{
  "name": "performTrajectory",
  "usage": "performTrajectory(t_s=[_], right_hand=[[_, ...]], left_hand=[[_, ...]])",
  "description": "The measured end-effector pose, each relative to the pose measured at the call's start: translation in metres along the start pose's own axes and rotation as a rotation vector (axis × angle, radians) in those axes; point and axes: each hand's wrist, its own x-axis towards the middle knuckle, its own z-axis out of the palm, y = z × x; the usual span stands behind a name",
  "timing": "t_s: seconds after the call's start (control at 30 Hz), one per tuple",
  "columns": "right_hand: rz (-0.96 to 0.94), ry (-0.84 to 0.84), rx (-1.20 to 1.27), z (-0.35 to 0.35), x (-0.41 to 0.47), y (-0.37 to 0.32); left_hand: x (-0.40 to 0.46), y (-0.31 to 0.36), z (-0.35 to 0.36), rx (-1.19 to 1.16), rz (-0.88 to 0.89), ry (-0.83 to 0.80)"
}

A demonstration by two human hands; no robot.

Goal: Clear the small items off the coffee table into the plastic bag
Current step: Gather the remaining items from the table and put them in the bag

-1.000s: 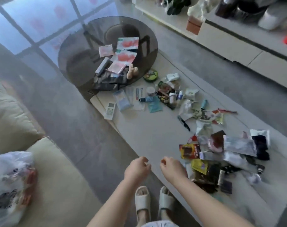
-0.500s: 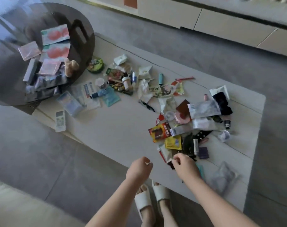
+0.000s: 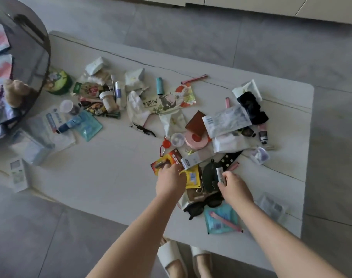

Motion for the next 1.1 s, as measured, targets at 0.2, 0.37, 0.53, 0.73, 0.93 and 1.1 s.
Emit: performTrajectory(t_s=[0.2,0.37,0.53,0.73,0.93,1.1], right_hand=[[0.060,0.062,-0.050,0.023,0.037,0.011],[0.053,0.114,-0.097,0.033,0.052,0.024],[0.005,0.086,0.021,0.027,0.061,0.036],[0.005,0.081,0.192,0.013,0.055,0.040],[0.115,-0.081,0.358,0.005,0.042,0.022],[0.100,-0.196,0.431,-0.007,0.015,0.002]], left_hand=[[0.050,0.019,0.031,0.076,0.045,0.041],[0.067,0.029,0.051,0.159,0.080,-0.003],[0.076,0.033,0.058,0.253,0.079,0.018],[0.066,0.035,0.051,0.226,0.057,-0.068],[0.041,0.012,0.032,0.002,-0.055,-0.123],[0.005,-0.010,0.005,-0.295,-0.227,-0.101]])
